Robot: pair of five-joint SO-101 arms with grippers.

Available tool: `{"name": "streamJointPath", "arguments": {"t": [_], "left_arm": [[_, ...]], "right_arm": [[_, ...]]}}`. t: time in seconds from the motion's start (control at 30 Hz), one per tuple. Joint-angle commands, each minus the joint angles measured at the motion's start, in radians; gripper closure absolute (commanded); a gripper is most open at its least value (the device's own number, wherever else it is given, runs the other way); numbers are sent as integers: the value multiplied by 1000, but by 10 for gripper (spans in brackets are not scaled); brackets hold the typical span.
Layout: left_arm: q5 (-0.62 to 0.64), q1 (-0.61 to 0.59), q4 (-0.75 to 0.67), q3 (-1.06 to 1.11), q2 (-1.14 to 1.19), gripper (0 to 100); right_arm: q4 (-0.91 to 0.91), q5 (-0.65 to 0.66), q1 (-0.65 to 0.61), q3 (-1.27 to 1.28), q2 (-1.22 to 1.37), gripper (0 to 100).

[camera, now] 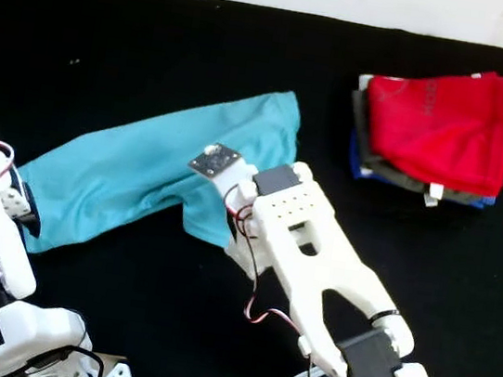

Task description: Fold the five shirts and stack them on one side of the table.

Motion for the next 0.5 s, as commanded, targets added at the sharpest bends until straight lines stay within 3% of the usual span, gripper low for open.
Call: {"name": "streamJointPath", "arguments": {"t": [0.0, 0.13, 0.47], "left_arm": [[3, -16, -213, 117, -7, 845], [5, 18, -364, 219, -7, 845], [6, 68, -540, 337, -5, 845]], "right_arm": [[-1, -2, -4, 1, -41, 800], [-1, -2, -4, -1, -41, 800], [2, -2, -4, 1, -42, 800]]}}
